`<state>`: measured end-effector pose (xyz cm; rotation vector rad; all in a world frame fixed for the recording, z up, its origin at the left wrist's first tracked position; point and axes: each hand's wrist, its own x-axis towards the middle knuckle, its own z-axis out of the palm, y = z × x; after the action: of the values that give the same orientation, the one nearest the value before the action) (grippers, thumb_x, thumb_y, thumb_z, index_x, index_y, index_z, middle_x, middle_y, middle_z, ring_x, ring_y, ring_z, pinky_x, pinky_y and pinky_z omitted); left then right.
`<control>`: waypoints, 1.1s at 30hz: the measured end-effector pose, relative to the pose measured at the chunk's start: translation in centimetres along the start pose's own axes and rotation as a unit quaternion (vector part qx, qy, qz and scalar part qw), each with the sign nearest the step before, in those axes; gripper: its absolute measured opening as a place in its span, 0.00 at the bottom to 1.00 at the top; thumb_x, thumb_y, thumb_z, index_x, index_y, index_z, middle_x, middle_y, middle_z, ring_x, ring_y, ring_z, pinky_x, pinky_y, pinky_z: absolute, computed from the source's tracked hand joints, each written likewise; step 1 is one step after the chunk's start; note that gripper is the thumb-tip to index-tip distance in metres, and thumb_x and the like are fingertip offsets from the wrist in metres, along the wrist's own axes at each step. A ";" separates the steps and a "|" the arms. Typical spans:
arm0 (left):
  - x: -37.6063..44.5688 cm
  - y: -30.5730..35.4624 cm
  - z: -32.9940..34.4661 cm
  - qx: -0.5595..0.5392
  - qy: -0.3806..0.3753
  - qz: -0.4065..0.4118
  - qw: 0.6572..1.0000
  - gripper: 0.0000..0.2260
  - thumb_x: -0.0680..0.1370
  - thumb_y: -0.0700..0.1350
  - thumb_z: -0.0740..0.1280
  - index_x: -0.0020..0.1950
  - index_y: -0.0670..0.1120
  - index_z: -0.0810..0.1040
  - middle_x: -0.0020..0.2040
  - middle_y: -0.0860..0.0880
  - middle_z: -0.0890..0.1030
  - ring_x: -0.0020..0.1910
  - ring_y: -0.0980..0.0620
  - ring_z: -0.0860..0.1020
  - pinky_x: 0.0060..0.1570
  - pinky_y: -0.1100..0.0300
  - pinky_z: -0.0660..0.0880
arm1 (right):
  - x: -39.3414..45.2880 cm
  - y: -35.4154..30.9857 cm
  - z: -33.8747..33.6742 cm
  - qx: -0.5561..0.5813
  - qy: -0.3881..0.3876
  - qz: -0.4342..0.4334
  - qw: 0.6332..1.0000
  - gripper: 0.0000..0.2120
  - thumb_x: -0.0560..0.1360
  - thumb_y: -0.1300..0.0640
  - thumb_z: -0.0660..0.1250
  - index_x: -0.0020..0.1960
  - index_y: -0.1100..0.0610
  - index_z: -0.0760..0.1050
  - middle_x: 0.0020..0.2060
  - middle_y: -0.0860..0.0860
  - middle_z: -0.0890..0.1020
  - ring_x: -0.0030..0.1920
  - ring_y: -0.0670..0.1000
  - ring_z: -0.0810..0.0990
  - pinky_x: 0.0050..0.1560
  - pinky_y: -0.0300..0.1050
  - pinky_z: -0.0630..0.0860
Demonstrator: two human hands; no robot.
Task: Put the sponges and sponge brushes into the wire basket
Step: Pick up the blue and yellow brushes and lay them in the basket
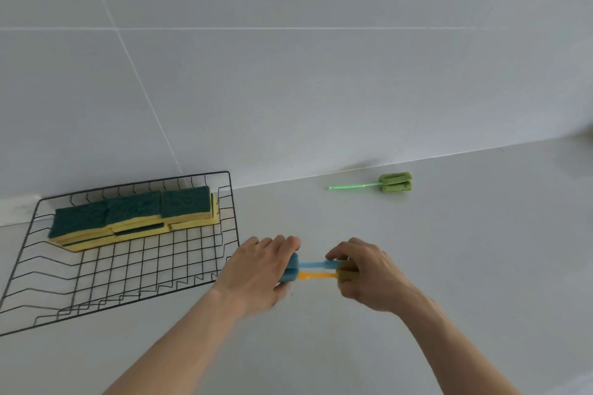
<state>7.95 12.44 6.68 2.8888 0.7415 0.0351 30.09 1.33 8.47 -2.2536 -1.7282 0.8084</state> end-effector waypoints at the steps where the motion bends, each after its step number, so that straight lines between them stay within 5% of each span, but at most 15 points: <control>1: -0.5 -0.9 -0.8 0.003 0.017 0.001 1.000 0.24 0.72 0.54 0.70 0.61 0.51 0.61 0.52 0.51 0.74 0.45 0.48 0.76 0.49 0.50 0.73 | 0.5 -1.3 -0.8 -0.002 0.003 -0.008 1.000 0.23 0.65 0.58 0.70 0.58 0.42 0.77 0.47 0.42 0.76 0.47 0.45 0.76 0.48 0.41 0.75; 10: -11.0 -13.3 -4.6 0.064 0.130 -0.092 0.985 0.28 0.65 0.43 0.77 0.63 0.49 0.70 0.61 0.47 0.74 0.57 0.44 0.75 0.62 0.46 0.72 | 6.5 -16.4 1.5 0.013 -0.033 -0.108 0.994 0.21 0.67 0.57 0.73 0.57 0.42 0.77 0.48 0.40 0.77 0.46 0.46 0.76 0.46 0.42 0.76; 18: -22.6 -21.6 -1.5 0.045 0.099 -0.209 0.972 0.29 0.64 0.47 0.77 0.63 0.50 0.73 0.56 0.51 0.77 0.55 0.46 0.73 0.61 0.48 0.71 | 11.2 -27.2 10.3 -0.054 -0.090 -0.194 0.975 0.22 0.72 0.62 0.72 0.64 0.47 0.76 0.55 0.45 0.76 0.53 0.49 0.75 0.55 0.46 0.76; 27: -24.4 -26.8 2.4 -0.007 0.040 -0.231 0.972 0.37 0.68 0.57 0.76 0.73 0.52 0.68 0.65 0.52 0.76 0.64 0.47 0.72 0.68 0.48 0.68 | 13.3 -28.4 17.1 -0.131 -0.051 -0.187 0.972 0.22 0.74 0.58 0.72 0.66 0.46 0.72 0.59 0.46 0.76 0.57 0.51 0.74 0.62 0.49 0.71; 33: -24.9 -27.8 3.1 -0.002 0.063 -0.232 0.971 0.26 0.72 0.57 0.72 0.68 0.52 0.72 0.63 0.53 0.77 0.65 0.48 0.70 0.72 0.47 0.62 | 13.7 -27.0 17.7 -0.086 -0.062 -0.150 0.983 0.20 0.74 0.48 0.73 0.65 0.45 0.75 0.57 0.43 0.79 0.56 0.49 0.75 0.61 0.49 0.73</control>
<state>-26.97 24.08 -0.42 2.6494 1.4156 0.1628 0.66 19.28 1.95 -2.0030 -2.2038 0.7713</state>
